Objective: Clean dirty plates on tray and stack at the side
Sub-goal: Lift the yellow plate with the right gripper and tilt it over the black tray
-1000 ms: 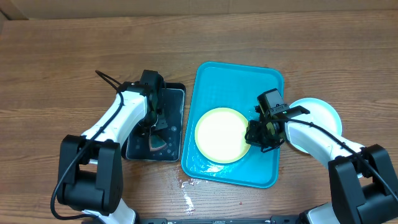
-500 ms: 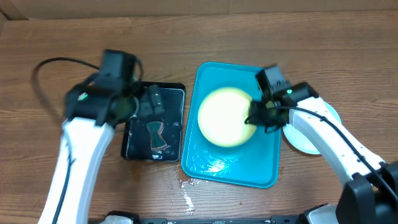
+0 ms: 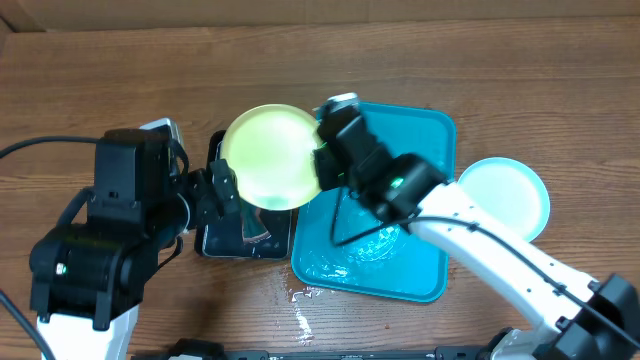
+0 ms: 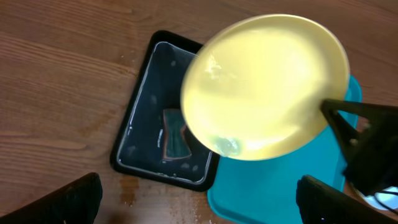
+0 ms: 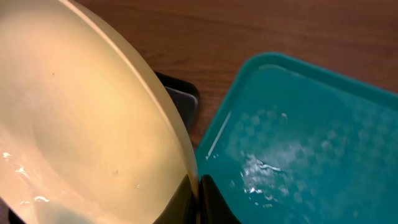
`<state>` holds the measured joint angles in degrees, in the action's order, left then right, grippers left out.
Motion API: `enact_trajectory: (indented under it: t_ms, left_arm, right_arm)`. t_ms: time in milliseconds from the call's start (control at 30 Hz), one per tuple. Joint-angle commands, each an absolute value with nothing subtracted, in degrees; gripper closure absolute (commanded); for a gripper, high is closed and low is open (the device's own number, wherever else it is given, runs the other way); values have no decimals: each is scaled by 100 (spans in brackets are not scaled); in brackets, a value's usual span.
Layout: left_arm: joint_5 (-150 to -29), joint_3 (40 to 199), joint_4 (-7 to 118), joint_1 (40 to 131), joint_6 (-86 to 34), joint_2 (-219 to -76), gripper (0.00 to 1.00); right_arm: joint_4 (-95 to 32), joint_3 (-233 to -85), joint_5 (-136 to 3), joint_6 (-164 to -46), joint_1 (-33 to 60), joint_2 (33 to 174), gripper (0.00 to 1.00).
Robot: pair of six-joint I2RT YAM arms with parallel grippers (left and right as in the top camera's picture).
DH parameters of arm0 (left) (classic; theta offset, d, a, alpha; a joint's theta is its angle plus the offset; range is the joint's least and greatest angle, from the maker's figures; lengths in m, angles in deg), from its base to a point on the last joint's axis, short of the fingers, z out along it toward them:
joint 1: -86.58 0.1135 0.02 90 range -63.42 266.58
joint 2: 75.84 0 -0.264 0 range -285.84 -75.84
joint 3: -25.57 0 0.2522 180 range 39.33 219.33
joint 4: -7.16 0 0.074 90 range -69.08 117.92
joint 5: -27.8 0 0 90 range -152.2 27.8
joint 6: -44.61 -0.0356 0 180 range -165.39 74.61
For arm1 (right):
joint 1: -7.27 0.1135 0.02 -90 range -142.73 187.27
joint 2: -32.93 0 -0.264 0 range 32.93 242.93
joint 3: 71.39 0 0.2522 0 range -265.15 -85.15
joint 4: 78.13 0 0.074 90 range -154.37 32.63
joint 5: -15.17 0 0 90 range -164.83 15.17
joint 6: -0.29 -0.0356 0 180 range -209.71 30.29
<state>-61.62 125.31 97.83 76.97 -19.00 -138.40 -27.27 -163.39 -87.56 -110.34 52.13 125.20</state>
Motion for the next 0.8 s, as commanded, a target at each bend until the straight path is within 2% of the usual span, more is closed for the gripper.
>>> enact_trajectory:
  t_ms: [0, 533, 767]
  left_arm:
    - [-6223, 12634, 9901, 7728, -1950, -13779, 0]
    - [-6219, 12634, 10170, 7728, -1950, -14260, 0]
    - [-6385, 12651, 10299, 7734, -2053, -14505, 0]
  right_arm:
    - [-2956, -16476, -10142, -10734, 5622, 12721, 96]
    - [-3734, -16478, -13451, -9783, 7084, 12717, 96]
    - [-3776, -16478, -13569, -9517, 7171, 12717, 96]
